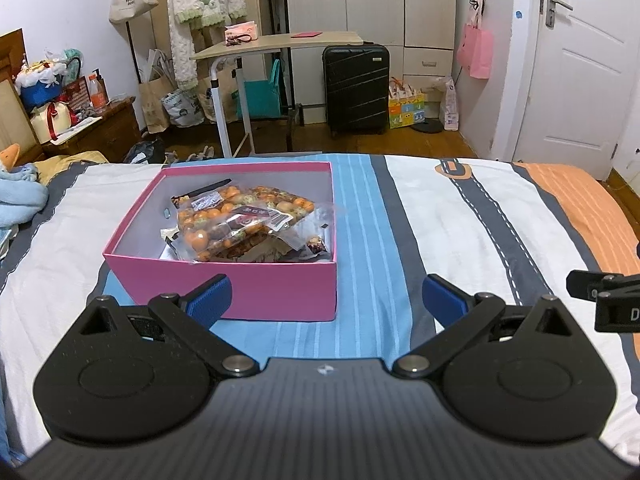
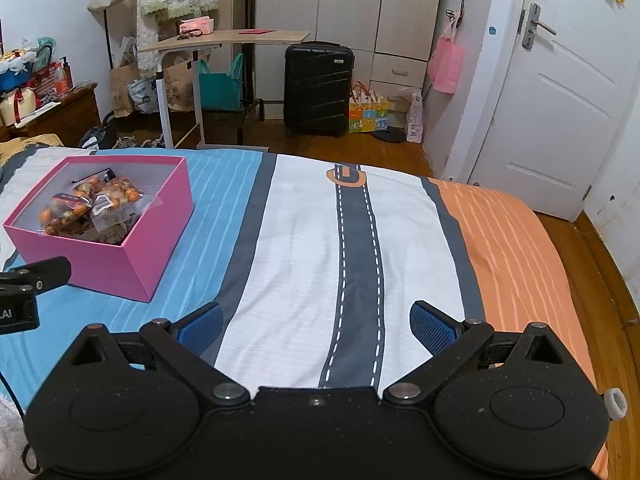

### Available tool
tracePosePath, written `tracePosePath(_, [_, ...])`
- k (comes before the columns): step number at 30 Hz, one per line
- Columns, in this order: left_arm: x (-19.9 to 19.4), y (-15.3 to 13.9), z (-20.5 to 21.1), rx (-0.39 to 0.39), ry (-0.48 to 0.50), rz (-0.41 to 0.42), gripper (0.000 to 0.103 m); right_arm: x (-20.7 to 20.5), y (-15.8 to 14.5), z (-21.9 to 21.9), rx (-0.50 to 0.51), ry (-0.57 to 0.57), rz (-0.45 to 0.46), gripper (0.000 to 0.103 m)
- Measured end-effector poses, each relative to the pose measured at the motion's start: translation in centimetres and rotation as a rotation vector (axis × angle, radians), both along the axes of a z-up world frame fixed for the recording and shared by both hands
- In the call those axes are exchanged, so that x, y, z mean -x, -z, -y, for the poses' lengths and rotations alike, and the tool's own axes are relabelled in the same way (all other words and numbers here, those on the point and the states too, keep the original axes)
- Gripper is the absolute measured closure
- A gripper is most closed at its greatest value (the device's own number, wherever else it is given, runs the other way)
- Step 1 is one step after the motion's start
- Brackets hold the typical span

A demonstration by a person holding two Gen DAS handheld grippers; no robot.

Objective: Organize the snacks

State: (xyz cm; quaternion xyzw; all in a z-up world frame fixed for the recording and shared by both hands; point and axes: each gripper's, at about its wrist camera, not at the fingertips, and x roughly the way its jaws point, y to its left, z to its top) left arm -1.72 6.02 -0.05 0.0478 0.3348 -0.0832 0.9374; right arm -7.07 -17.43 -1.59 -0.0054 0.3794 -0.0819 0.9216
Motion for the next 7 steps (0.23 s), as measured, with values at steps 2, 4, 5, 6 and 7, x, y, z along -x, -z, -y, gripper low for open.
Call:
tracePosePath(2, [0.03, 0.03, 0.02, 0.001, 0.002, 0.002, 0.0, -0.03, 0.02, -0.02, 0.0, 0.001, -0.001, 0.002])
tracePosePath(4, [0.05, 0.09, -0.02, 0.0, 0.004, 0.003, 0.0, -0.03, 0.05, -0.03, -0.001, 0.001, -0.001, 0.002])
tracePosePath(5, [0.05, 0.09, -0.02, -0.001, 0.003, 0.003, 0.0, -0.05, 0.08, -0.02, -0.001, 0.001, -0.002, 0.002])
tracePosePath(6, [0.04, 0.1, -0.02, -0.001, 0.003, 0.002, 0.0, -0.07, 0.1, -0.02, -0.002, 0.001, -0.003, 0.002])
tracePosePath(7, [0.05, 0.1, -0.01, -0.001, 0.003, 0.001, 0.0, -0.09, 0.14, -0.01, -0.002, 0.001, -0.003, 0.002])
